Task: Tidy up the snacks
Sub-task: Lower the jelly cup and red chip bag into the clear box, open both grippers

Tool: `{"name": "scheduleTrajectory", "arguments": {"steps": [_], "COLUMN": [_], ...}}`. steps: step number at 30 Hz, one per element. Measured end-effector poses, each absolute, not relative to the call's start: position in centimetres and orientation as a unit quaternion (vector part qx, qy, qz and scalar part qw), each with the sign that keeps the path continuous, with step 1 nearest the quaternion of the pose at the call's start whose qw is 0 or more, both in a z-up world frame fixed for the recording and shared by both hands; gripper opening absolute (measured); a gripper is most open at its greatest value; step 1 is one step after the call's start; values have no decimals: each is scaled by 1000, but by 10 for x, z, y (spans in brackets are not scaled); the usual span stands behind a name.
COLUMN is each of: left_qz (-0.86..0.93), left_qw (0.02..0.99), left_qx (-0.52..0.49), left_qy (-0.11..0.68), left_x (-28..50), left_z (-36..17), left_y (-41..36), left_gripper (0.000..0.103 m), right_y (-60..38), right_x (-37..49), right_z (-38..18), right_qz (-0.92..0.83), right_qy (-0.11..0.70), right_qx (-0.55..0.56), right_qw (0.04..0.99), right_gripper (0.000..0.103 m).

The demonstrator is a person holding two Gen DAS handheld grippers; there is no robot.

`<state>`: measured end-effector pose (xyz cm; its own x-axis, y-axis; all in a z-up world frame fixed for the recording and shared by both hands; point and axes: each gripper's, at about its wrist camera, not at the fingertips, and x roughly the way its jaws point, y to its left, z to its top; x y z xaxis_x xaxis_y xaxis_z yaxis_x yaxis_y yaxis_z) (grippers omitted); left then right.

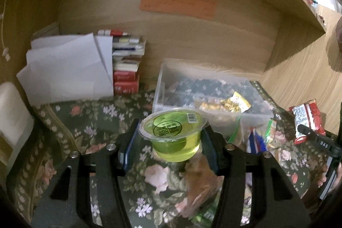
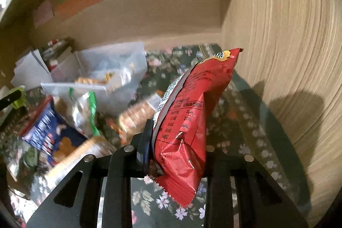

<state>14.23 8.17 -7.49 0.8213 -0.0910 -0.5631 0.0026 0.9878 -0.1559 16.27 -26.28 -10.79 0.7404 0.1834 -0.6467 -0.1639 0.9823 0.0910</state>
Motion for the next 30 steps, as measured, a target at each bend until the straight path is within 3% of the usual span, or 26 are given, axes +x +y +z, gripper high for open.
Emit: {"name": "scheduleTrajectory", "arguments": {"steps": [16, 30], "left_qz": [-47, -50], "left_qw": [960, 948], "left_qx": [-59, -56], "left_qy": [270, 309], "left_x": [181, 238], "left_z": [-43, -55], "left_y": [61, 51], "left_gripper": [54, 54], "right_y": [-204, -156], "right_x": [194, 248], "right_z": [-57, -74], "right_qz": [168, 219], "right_qy": [278, 319], "right_qx": [-12, -44], "right_qw": [946, 921], "right_gripper": [25, 25]}}
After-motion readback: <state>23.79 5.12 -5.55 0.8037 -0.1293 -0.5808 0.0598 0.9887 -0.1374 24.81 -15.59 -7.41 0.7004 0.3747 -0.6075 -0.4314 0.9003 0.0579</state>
